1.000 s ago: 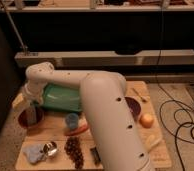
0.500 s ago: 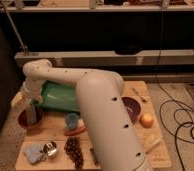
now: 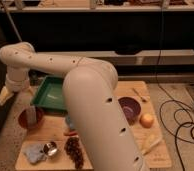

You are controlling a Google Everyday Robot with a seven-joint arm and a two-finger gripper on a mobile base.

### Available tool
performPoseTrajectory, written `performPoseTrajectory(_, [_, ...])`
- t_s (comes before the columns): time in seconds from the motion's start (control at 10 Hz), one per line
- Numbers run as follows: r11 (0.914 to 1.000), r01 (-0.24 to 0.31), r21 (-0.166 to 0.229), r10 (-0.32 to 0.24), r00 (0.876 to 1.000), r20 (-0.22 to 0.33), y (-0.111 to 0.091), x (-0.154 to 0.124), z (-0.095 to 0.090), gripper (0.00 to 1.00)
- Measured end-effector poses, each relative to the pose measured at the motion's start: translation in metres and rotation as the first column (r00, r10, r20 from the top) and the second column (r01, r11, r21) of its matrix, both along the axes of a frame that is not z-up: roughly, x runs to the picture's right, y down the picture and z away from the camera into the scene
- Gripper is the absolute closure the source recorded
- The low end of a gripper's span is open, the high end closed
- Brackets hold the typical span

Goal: Wipe table surface with towel

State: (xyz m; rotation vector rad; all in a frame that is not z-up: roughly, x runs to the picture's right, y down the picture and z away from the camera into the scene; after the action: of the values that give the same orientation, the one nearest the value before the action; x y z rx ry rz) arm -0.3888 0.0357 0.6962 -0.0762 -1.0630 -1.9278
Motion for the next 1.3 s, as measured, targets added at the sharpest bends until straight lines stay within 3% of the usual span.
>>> performPoseTrajectory(0.2, [0.9994, 0.030, 0.015, -0.030, 0.999, -0.033, 0.016, 0.005, -0.019, 0.20])
performPoseTrajectory(0.4, [0.9986, 0.045, 0.027, -0.043, 0.997, -0.068, 0.050, 0.014, -0.027, 0.20])
performPoseTrajectory(0.7, [0.9982, 0.043, 0.042, -0.039, 0.995, -0.094, 0.075, 0.026, -0.026, 0.20])
performPoseTrajectory(1.0, [0.9981, 0.045, 0.041, -0.040, 0.994, -0.097, 0.076, 0.026, -0.025, 0.20])
performPoseTrajectory(1.2, [0.9948, 0.094, 0.039, -0.089, 0.990, -0.109, 0.086, 0.024, -0.023, 0.20])
performPoseTrajectory(1.3, [0.9917, 0.124, 0.032, -0.120, 0.987, -0.107, 0.107, 0.023, -0.022, 0.20])
